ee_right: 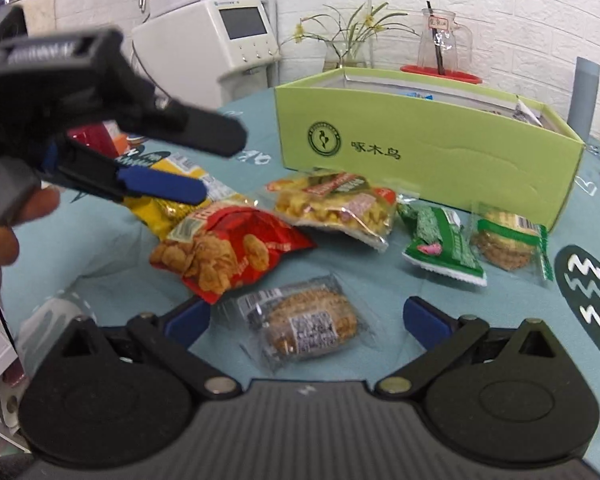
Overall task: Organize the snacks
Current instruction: 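Move the left gripper back over the snack pile toward the sesame cake packet, then close the left gripper on the clear sesame cake packet and lift it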
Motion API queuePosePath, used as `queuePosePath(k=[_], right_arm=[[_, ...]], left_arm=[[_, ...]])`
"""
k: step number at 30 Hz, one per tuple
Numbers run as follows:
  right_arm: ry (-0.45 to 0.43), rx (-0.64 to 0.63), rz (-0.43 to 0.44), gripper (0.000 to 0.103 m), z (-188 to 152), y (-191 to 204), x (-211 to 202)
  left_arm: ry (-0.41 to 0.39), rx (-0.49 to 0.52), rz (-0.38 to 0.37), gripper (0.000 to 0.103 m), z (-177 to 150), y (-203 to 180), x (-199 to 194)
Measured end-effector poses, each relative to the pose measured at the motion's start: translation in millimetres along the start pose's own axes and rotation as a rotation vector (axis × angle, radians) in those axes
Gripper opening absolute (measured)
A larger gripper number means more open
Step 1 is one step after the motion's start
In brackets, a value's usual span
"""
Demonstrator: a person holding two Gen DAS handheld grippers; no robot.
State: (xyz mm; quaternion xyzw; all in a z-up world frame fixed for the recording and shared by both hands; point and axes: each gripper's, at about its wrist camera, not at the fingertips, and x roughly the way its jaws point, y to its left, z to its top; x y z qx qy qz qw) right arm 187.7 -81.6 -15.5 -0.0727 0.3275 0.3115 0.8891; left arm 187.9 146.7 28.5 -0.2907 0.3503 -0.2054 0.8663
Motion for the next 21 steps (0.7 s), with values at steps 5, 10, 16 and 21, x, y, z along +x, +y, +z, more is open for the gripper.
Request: queuePosePath(k=[5,10,16,21], right_arm=[[0.008,0.023,-0.025,0.102,-12,-7,-12],[-0.016,0.088,-0.036,0.102,-21,-27,-21],[-0.041,0.102,-0.013,0.102,-25,-39,-24],[-0.051,0.040,-0.041,0.102,-23,-35,-29]], left_arm=[[0.153,0.052,-0.019,0.060,-10,-22,43],[0.190,0.117,0.046,0.068,-24,-38,57],[0.233,0.110,0.059,0.069,-36,-51,75],[0.244,0.083,0.059,0.068,-32,-54,84]])
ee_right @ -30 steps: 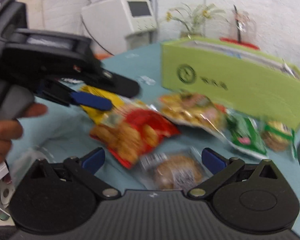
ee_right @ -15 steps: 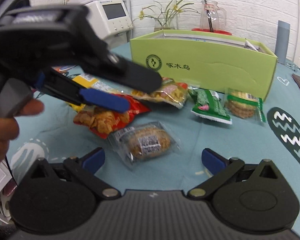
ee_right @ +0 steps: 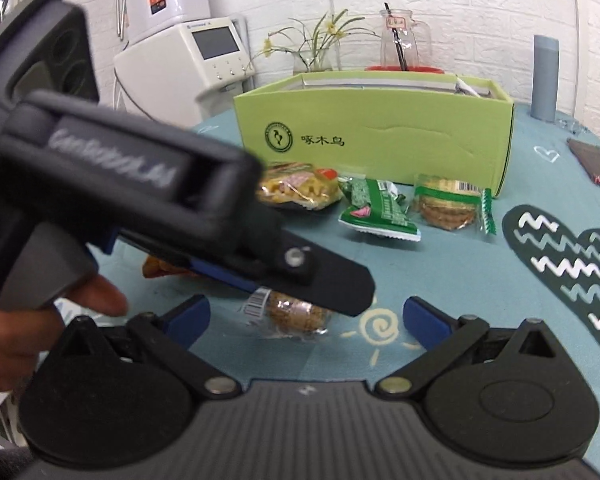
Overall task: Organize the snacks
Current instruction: 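Close the left gripper on the clear sesame cake packet and lift it, then carry the sesame cake packet into the green box and open the left gripper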
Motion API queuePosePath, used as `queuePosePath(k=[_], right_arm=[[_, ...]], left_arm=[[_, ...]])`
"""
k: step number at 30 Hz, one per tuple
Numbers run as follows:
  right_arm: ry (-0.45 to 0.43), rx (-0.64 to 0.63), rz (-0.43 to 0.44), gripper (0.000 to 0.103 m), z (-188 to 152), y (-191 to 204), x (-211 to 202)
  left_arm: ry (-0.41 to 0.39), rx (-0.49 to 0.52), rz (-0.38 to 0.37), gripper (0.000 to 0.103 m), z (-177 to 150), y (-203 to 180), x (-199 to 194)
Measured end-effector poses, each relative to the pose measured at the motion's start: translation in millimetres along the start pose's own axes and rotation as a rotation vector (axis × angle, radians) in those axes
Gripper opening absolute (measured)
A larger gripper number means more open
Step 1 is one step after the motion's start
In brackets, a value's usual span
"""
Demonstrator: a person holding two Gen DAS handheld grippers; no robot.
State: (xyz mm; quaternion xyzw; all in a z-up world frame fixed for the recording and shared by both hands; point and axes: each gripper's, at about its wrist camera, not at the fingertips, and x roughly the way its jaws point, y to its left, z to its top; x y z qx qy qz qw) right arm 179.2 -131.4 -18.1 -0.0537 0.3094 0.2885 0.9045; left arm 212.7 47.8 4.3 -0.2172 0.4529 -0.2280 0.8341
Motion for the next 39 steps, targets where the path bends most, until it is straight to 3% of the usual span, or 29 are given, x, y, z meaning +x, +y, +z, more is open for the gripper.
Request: queuePosePath(k=[3,8,11,13,14,20,26,27,28,29,34,39], right_arm=[[-0.017,-0.021,-0.041,0.100,4,1,-3],[-0.007,-0.002,-0.016,0.098,5,2,3],[0.003,0.005,-0.022,0.071,2,5,9],[0.014,-0.023,-0.055,0.065,2,9,8],[0.019,-0.036,-0.070,0.063,1,10,6],[0.022,-0.018,-0.106,0.069,-1,0,-6],[0.014,0.003,-0.085,0.070,3,-9,1],[0.009,-0.007,-0.081,0.068,2,-8,2],[0.008,-0.022,-0.087,0.064,1,-6,0],[0.009,-0.022,-0.082,0.062,0,-4,-4],[-0.019,-0.002,-0.084,0.063,4,-9,-17],[-0.116,-0.059,-0.111,0.064,40,-12,-22]], left_arm=[[0.005,-0.013,0.011,0.062,3,3,-1],[0.006,0.014,0.018,0.060,1,3,-4],[0.009,0.037,-0.002,0.058,-3,2,-1],[0.026,0.041,-0.028,0.048,-4,0,3],[0.030,0.046,-0.040,0.048,-6,-2,5],[0.033,0.027,-0.062,0.049,-5,-3,7],[0.020,0.001,-0.045,0.050,2,-2,11],[0.017,0.014,-0.038,0.047,1,-4,11],[0.016,0.035,-0.022,0.026,-1,-6,13],[0.017,0.049,-0.015,0.021,-3,-7,14],[0.011,0.034,-0.059,0.018,3,-15,10],[-0.072,0.064,-0.071,0.018,45,-31,-8]])
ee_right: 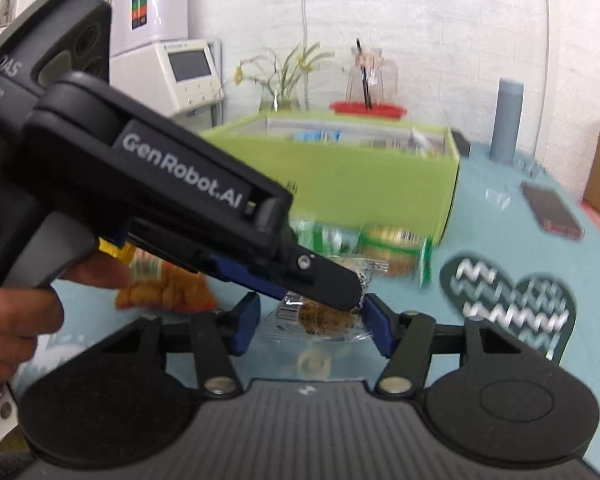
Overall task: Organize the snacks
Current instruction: 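Carry the sesame cake packet into the green box and open the left gripper, then reach the left gripper to the red peanut bag and close on it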
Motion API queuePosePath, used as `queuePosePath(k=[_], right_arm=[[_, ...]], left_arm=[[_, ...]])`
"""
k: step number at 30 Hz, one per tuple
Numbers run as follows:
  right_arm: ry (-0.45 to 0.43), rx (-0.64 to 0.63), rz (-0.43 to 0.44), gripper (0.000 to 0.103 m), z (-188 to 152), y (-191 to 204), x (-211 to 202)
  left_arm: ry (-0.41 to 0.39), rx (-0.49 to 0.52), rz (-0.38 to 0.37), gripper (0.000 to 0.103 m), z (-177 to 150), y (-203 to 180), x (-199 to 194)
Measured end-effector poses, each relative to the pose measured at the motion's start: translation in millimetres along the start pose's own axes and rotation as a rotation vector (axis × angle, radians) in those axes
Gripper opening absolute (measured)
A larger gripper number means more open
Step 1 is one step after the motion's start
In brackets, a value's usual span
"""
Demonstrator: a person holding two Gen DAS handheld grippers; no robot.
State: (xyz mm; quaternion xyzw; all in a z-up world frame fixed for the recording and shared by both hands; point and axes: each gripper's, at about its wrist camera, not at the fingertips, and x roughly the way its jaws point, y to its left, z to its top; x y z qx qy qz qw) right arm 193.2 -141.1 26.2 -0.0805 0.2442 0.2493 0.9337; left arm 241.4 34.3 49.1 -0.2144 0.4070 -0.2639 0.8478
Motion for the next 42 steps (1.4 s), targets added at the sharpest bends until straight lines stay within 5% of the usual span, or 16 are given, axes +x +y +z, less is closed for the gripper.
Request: queuePosePath(k=[8,15,20,26,32,38,42], right_arm=[[-0.125,-0.124,0.012,0.067,89,-20,62],[-0.037,-0.080,0.087,0.067,121,-47,149],[-0.035,-0.066,0.107,0.069,115,-50,150],[-0.129,-0.068,0.107,0.075,95,-41,76],[-0.045,0.014,0.209,0.078,47,-18,45],[0.089,0.068,0.323,0.079,0,18,34],[0.122,0.018,0.366,0.078,-11,49,40]], left_arm=[[-0.157,0.071,0.098,0.019,104,5,-4],[-0.116,0.016,0.164,0.021,159,59,40],[-0.158,0.018,0.180,0.046,158,72,37],[-0.270,0.069,0.158,0.069,133,47,-9],[-0.322,0.008,0.209,0.071,59,47,-48],[-0.259,-0.177,0.283,0.070,-24,76,-83],[-0.191,-0.185,0.324,0.069,-53,82,-88]])
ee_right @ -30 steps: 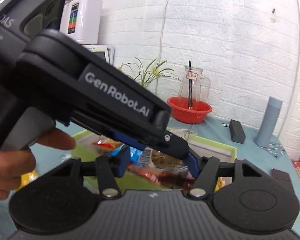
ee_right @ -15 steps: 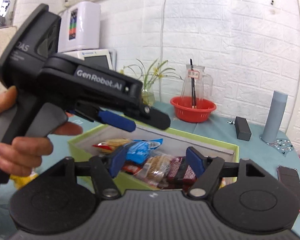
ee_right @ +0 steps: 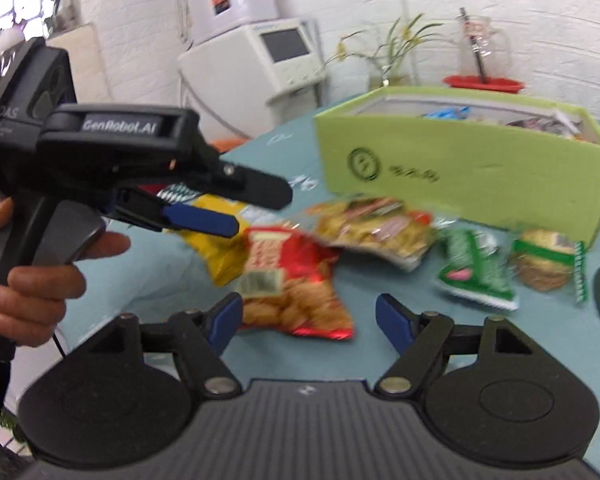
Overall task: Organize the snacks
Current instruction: 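Reach the left gripper to the red peanut bag and close on it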
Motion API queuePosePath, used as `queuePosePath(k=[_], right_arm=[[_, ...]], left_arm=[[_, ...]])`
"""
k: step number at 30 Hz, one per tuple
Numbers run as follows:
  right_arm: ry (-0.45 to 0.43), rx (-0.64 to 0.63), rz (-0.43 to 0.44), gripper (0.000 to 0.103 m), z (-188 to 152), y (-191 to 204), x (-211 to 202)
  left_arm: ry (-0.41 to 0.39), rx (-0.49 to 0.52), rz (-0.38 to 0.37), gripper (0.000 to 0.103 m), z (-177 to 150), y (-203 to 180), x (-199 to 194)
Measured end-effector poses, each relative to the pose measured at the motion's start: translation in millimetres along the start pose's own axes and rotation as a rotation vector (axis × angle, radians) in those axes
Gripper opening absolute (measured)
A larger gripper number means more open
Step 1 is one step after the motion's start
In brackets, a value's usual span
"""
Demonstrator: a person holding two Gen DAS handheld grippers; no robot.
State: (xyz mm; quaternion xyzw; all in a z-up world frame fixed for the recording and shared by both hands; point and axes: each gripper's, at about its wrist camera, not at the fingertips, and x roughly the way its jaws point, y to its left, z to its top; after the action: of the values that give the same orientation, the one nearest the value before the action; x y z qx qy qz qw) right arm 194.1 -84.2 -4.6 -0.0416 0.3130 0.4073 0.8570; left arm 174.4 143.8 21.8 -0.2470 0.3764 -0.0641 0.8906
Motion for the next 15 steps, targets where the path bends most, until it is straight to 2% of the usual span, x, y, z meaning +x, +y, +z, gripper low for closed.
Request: queuePosePath(k=[3,7,11,15], right_arm=[[-0.003,-0.025,-0.011,0.078,6,7,15],[0.018,-0.052,-0.004,0.078,9,18,29],[0.045,-0.107,-0.039,0.079,4,35,28],[0.054,-0.117,-0.070,0.079,-7,48,15]], left_arm=[[0.034,0.001,-0.020,0.062,-7,2,9],[0.075,-0.016,-0.041,0.038,-7,6,26],[0.092,-0.031,-0.084,0.033,-11,12,25],[0.107,-0.001,-0.103,0.034,-26,5,15]])
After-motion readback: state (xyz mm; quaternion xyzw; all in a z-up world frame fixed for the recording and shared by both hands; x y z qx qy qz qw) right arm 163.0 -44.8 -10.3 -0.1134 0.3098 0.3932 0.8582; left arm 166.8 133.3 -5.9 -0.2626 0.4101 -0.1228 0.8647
